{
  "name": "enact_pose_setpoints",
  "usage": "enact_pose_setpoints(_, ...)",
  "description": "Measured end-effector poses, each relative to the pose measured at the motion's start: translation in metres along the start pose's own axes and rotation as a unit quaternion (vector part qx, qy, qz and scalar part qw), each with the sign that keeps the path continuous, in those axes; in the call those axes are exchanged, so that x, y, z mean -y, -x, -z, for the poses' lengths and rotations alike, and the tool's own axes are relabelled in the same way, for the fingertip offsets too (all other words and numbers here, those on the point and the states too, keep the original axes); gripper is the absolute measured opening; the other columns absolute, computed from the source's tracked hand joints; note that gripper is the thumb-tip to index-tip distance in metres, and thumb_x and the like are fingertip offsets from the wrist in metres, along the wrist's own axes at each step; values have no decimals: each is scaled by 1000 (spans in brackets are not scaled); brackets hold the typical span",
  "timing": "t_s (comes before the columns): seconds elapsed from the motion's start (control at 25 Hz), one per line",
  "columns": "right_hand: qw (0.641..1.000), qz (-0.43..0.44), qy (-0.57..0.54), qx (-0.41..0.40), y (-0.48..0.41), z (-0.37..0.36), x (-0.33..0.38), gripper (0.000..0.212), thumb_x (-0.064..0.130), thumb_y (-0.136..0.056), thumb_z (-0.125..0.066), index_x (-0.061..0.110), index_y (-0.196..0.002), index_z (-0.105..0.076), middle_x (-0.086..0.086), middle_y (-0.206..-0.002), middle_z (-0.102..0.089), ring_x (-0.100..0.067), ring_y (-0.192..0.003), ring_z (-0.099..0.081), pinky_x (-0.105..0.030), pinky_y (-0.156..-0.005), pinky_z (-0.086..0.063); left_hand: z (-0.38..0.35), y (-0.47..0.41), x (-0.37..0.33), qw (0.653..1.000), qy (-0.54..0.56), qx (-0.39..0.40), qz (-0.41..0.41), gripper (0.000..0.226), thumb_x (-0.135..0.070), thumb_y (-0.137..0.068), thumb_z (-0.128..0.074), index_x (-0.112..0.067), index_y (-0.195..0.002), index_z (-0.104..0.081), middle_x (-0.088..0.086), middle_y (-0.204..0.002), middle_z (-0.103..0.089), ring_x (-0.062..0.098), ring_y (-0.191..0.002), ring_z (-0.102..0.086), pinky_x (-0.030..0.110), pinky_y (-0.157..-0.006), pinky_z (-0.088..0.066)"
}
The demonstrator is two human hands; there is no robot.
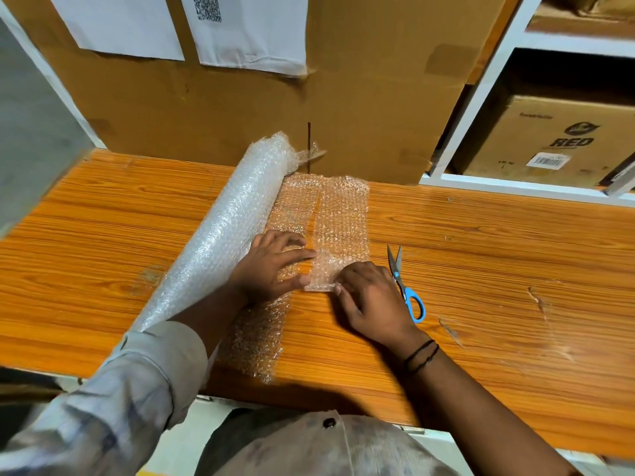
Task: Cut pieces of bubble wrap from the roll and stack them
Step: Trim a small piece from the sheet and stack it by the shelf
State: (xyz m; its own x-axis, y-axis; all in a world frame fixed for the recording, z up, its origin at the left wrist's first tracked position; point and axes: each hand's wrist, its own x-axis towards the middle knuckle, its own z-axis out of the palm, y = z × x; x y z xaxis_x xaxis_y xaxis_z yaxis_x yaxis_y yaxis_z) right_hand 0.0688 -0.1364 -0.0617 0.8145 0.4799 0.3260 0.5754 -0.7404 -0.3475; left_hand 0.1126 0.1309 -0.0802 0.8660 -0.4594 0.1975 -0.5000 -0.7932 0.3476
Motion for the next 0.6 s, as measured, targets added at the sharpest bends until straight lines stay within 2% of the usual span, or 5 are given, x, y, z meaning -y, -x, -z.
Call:
enact_pose_setpoints(0.16,998,-37,-57,-12,-33,20,-6,18,32,-97,-53,20,-103,-65,2,-103,-66,-25,-102,-59,-45,-88,-45,1,-1,3,1000,18,13,2,63,-79,-92,-31,-45,-133,-63,-13,-149,-43,13,-133,-30,44,-105,-25)
enact_pose_setpoints(0.24,993,-70,-93,-12,-59,22,-16,14,30,-98,-55,20,-102,-65,2,-102,-67,-24,-102,-59,-45,-89,-46,2,-5,5,999,44,25,14,61,-79,-90,-35,-42,-125,-69,-18,-147,-43,8,-131,-27,46,-106,-24)
enact_pose_setpoints(0.36,990,-104,-100,-11,-95,18,-35,14,30,-97,-58,20,-101,-68,-1,-104,-69,-27,-104,-60,-47,-90,-49,2,-10,10,995,75,32,50,51,-77,-85,-45,-48,-117,-71,-27,-142,-44,7,-132,-28,43,-105,-21)
enact_pose_setpoints(0.52,989,-129,-48,45,-136,11,-62,18,32,-96,-60,22,-104,-72,-3,-111,-70,-30,-113,-59,-49,-97,-46,-11,-25,3,985,97,-35,136,43,-77,-79,-53,-46,-96,-77,-31,-126,-58,8,-124,-44,34,-97,-21)
enact_pose_setpoints(0.6,984,-157,-55,61,-147,4,-71,15,30,-97,-64,22,-106,-74,-2,-116,-70,-29,-118,-57,-48,-101,-44,-21,-33,0,973,108,-83,185,40,-76,-76,-58,-41,-83,-77,-28,-114,-64,9,-115,-54,35,-97,-24)
